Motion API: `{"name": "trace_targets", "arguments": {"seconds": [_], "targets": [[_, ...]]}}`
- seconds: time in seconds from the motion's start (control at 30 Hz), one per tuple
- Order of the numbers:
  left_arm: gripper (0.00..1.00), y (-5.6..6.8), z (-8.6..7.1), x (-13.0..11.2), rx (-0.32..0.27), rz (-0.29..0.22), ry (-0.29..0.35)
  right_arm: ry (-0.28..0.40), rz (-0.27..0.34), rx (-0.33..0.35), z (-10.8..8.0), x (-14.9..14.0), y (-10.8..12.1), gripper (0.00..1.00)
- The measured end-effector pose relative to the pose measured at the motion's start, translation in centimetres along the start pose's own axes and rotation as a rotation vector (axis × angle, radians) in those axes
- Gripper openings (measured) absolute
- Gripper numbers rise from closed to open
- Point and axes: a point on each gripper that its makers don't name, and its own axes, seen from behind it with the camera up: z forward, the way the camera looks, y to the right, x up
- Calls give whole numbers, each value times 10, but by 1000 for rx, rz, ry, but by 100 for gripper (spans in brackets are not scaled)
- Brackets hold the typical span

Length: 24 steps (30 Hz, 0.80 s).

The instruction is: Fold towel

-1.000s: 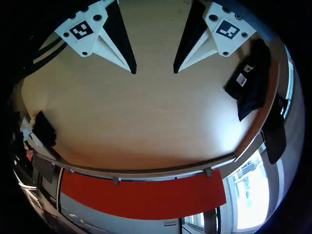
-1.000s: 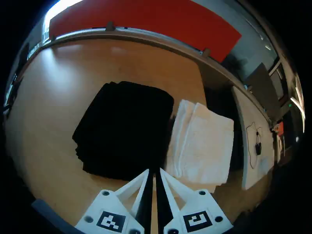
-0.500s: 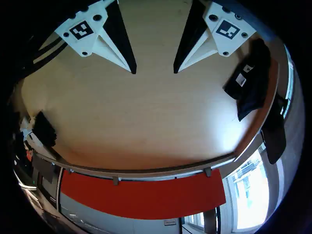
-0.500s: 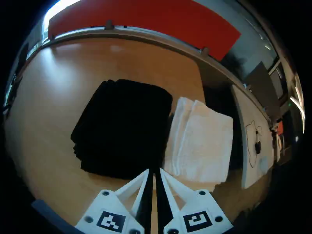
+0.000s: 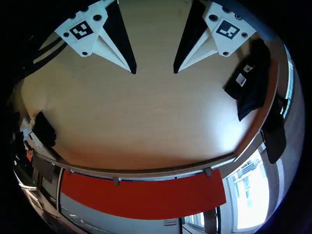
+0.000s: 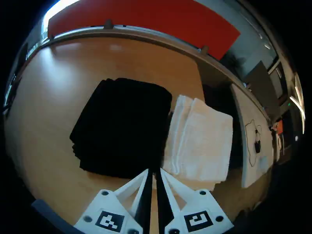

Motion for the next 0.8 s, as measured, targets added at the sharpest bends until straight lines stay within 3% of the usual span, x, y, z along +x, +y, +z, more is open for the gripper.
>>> {"name": "trace_targets", "arguments": {"seconds": [0.23,0.3,0.43,0.8], "targets": [[69,0,1,1,-1,-1,2,9,10,-31,-1,0,8,64],[69,1,1,1,-1,0,3,15,11,-38,-3,0,10,69],[69,2,1,2,-3,-2,4,18,13,-48,-4,0,11,91],[69,1,0,3,-3,-4,9,29,17,-39,-5,0,3,91]]}}
